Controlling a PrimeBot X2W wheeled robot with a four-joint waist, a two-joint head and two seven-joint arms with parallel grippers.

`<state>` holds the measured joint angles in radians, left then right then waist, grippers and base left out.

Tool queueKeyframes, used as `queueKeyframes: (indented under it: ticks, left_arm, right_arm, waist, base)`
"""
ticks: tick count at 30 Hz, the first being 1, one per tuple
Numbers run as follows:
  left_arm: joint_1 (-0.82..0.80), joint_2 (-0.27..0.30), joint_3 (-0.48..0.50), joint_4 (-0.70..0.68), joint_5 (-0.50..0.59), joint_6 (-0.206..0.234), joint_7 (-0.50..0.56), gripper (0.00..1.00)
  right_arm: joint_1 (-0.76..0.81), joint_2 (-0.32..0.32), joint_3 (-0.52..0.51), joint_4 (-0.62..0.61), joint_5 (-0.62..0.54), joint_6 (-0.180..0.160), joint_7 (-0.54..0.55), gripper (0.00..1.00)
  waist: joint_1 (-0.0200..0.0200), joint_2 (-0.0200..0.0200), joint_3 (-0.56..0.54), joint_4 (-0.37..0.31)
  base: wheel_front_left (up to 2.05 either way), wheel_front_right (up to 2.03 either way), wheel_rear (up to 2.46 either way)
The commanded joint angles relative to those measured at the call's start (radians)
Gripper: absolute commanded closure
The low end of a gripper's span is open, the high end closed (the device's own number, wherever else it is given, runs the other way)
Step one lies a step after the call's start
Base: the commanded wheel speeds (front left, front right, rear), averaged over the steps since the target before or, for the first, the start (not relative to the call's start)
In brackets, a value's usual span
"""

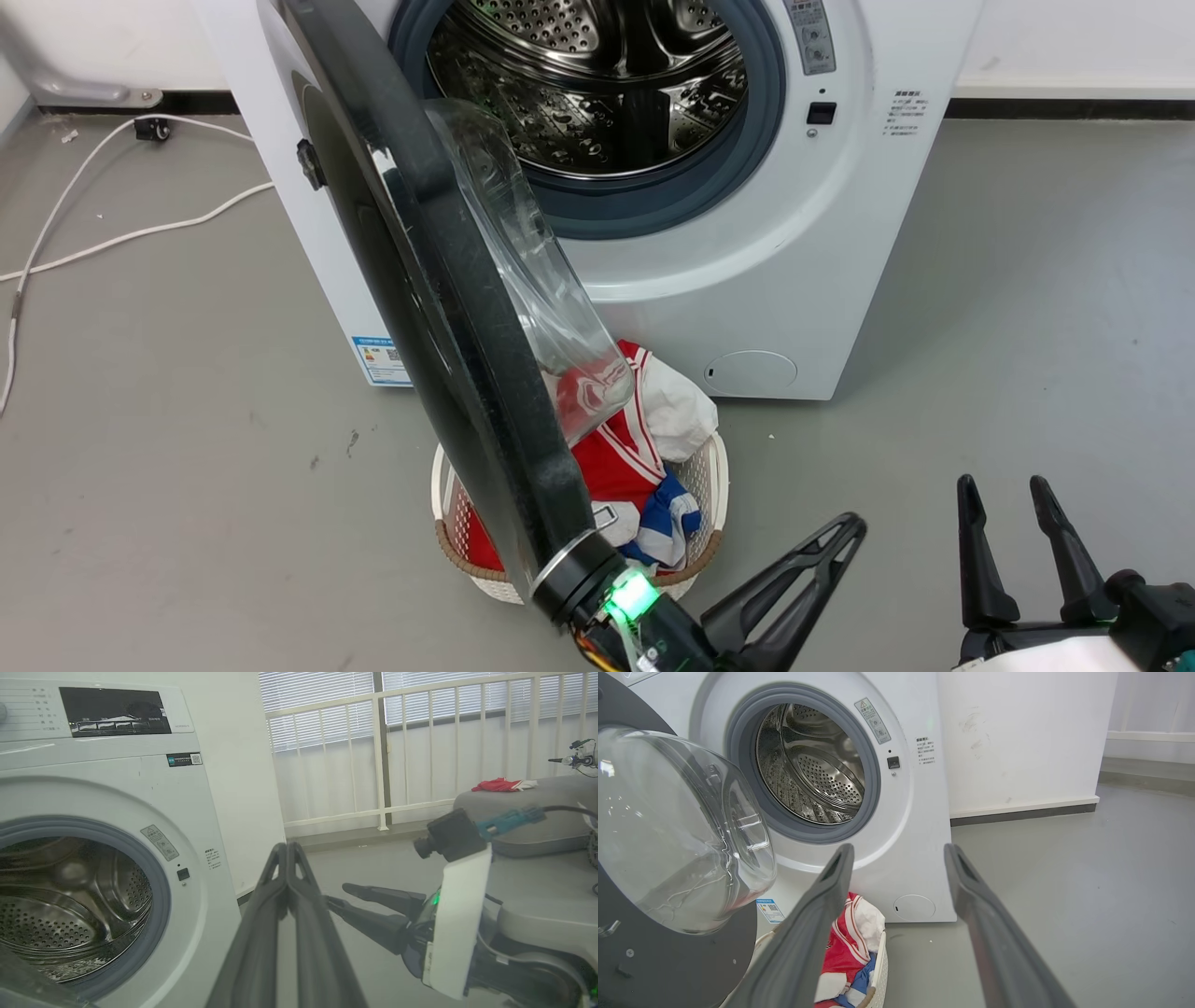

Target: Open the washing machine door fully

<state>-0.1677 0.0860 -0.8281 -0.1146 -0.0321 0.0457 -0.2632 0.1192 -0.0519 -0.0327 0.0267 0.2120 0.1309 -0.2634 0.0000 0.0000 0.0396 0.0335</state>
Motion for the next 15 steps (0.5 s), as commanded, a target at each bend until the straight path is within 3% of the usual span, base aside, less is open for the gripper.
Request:
queueKeyframes:
  ticks: [1,15]
  left_arm:
    - [0.012,0.005,0.006,0.005,-0.001,0.007,-0.002,1.00]
    - [0.086,0.021,0.143,0.097,-0.040,0.052,-0.003,1.00]
  right_arm:
    - [-0.013,0.003,-0.002,0.001,0.001,0.000,-0.002,0.00]
    - [-0.017,0.003,-0.007,0.007,-0.003,0.000,-0.002,0.00]
  waist:
    - [0.0000,0.0000,0.001,0.002]
    - [0.0000,0.0000,0.011,0.017]
  base:
    - [0.00,0.00,0.00]
    - [0.00,0.00,0.00]
